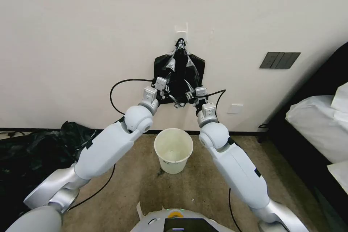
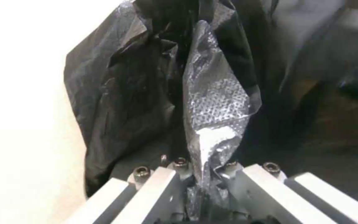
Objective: Place a trash bag onto the trash bin.
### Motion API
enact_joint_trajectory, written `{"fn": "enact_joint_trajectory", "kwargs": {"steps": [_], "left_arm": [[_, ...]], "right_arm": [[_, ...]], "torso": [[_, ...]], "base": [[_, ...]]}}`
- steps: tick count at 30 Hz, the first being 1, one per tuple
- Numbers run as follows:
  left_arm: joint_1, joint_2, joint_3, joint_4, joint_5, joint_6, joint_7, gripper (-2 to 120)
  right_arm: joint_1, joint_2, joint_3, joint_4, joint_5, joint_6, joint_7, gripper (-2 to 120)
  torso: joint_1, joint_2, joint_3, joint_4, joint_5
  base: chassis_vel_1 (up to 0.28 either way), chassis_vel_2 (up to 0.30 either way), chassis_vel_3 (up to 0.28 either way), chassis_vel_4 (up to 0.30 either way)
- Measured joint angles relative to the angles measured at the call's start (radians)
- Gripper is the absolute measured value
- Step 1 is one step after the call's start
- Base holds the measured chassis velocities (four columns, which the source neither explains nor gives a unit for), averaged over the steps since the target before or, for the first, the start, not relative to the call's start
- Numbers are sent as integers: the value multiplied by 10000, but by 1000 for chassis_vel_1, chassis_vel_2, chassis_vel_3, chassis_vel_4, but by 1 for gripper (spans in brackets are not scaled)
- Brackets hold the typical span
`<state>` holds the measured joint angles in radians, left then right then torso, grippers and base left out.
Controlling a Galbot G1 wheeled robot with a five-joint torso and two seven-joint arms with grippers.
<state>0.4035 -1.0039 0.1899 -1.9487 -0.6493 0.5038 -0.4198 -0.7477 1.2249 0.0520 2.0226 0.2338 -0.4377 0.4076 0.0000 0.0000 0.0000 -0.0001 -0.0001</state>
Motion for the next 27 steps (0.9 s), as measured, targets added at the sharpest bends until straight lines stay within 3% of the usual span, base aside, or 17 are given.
{"fn": "enact_joint_trajectory", "kwargs": {"steps": [4, 6, 11, 16, 22, 27], "left_arm": [[84, 178, -82, -65, -8, -19, 6, 0], [86, 182, -84, -67, -9, -20, 6, 0], [160, 338, -178, -174, -124, -111, 4, 0], [240, 474, -326, -267, -421, -311, -40, 0], [553, 716, -596, -508, -909, -459, -112, 0], [1753, 1106, -972, -1029, -964, -490, -110, 0]], "right_arm": [[-8, -58, 44, 117, 574, 112, 150, 26], [-8, -58, 44, 117, 574, 112, 150, 26], [16, -65, 96, 58, 936, 349, 260, 7], [5, -127, 219, 96, 1715, 620, 501, 0], [-266, -504, 389, 587, 2974, 840, 661, 0], [-1305, -718, 480, 1036, 3333, 1264, 685, 0]], "torso": [[0, 0, 0, 2, 0], [0, 0, 0, 2, 0], [0, 0, 0, 2, 0], [0, 0, 0, 2, 1], [0, 1, -1, -1, 1], [0, 0, -1, 1, 0]], "base": [[0, 0, 0, 0], [0, 0, 0, 0], [0, 0, 0, 0], [0, 0, 0, 0], [0, 0, 0, 0], [0, 0, 0, 0]]}}
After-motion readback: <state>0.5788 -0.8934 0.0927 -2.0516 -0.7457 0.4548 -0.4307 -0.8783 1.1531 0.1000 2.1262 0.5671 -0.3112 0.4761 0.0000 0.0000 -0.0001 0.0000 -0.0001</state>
